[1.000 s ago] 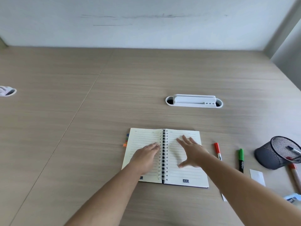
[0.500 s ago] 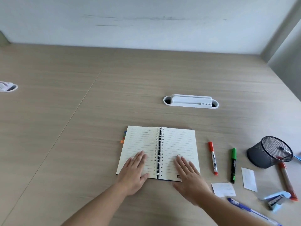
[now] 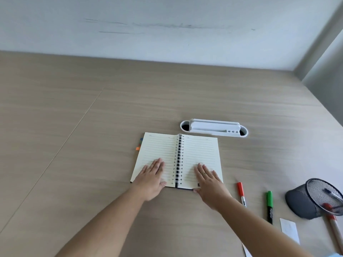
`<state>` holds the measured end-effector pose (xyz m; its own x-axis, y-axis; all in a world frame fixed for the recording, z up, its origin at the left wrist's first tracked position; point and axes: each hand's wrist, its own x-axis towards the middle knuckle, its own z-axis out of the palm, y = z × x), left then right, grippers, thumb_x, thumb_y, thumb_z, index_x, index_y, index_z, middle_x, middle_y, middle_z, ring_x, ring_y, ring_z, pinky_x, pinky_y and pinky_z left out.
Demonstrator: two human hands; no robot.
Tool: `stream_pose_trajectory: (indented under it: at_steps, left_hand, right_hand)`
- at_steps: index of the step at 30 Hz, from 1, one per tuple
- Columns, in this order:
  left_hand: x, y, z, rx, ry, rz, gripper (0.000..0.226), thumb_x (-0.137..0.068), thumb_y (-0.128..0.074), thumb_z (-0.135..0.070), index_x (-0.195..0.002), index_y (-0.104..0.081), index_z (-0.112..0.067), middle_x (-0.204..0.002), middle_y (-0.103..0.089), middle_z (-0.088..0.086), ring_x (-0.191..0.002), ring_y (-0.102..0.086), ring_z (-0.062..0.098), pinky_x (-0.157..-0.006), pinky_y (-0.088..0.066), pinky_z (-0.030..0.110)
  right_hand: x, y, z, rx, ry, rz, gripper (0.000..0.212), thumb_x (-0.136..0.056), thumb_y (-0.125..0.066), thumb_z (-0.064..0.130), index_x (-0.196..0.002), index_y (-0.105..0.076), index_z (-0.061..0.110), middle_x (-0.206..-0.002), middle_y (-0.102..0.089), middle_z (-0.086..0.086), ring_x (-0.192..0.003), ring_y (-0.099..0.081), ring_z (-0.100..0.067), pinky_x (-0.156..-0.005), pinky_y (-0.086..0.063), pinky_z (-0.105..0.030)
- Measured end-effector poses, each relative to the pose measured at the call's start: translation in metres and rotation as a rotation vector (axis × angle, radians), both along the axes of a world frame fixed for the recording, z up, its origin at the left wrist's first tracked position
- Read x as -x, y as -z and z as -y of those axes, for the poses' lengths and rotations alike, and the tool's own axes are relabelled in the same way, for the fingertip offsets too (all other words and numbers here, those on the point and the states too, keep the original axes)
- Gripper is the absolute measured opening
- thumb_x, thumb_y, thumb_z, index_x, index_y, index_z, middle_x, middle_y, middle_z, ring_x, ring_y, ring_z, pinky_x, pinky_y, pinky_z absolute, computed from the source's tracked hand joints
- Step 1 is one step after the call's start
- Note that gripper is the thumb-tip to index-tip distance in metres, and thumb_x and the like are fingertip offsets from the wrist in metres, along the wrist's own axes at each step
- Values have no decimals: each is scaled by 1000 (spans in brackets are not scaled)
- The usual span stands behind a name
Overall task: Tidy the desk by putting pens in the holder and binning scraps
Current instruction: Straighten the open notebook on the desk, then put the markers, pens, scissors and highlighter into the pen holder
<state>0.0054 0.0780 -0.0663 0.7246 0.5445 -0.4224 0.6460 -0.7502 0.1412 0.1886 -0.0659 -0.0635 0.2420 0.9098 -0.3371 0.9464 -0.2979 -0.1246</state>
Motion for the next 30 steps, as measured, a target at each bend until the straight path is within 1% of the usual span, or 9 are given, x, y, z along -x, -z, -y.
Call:
stream_pose_trajectory:
  at_steps: [11,14,16,17,19,20,23,26,30]
  left_hand:
    - [-32,-15,-18,14,-69,-84,69,-101,-33,-32,-153,8,-11,-162,16,3,-151,8,15,-123,-6,41]
    - [-35,-29,-9,-8,-113,-45,64,-100,-34,-28,-153,-2,-11,-164,3,3,-151,-4,16,-122,-13,40]
    - [-43,-44,3,-48,-154,95,57,-97,-35,-22,-151,-18,-11,-161,-18,3,-146,-22,19,-115,-27,38]
    - [-50,-52,12,-64,-164,175,53,-95,-37,-20,-147,-27,-13,-155,-28,2,-140,-31,21,-109,-34,38]
    - [-65,-66,33,-12,-181,309,46,-93,-42,-20,-139,-38,-17,-141,-43,1,-127,-45,21,-100,-40,38]
    - [-74,-72,47,58,-185,350,42,-93,-43,-21,-135,-42,-19,-134,-49,0,-120,-50,21,-98,-43,38]
    - [-106,-79,93,231,-183,349,27,-91,-47,-27,-116,-54,-19,-109,-63,3,-99,-59,22,-86,-50,36]
    - [-135,-70,136,273,-203,288,27,-89,-52,-37,-100,-59,-14,-103,-67,7,-93,-60,27,-77,-46,32]
    - [-165,-47,171,292,-239,218,38,-89,-55,-41,-100,-63,-6,-108,-69,14,-103,-62,33,-81,-48,33]
  right_hand:
    - [-16,-9,-22,75,-50,-23,74,-98,-41,29,-150,10,13,-160,15,-4,-148,12,-18,-121,1,-37]
    - [-25,-27,-26,134,-17,-147,77,-95,-50,29,-151,0,14,-161,7,-2,-149,3,-17,-121,-8,-37]
    - [-40,-48,-21,44,71,-241,69,-91,-56,29,-150,-20,16,-161,-10,1,-148,-14,-16,-119,-20,-36]
    - [-50,-58,-13,-68,156,-254,58,-91,-56,27,-144,-35,17,-157,-26,2,-143,-29,-17,-115,-29,-35]
    - [-68,-74,11,-307,378,-245,32,-90,-54,20,-121,-59,18,-134,-58,-1,-119,-55,-20,-96,-46,-33]
    - [-76,-79,28,-397,499,-250,23,-89,-54,16,-108,-65,16,-119,-66,-3,-106,-61,-22,-86,-48,-32]
    - [-92,-82,81,-424,736,-207,17,-87,-51,13,-89,-67,8,-93,-70,-11,-89,-63,-30,-68,-46,-31]
    - [-90,-70,118,-254,826,-94,23,-89,-50,21,-93,-65,3,-95,-70,-18,-93,-63,-35,-71,-47,-33]
    - [-80,-51,139,-160,921,-101,32,-89,-51,30,-94,-64,1,-100,-68,-18,-96,-65,-36,-71,-47,-32]
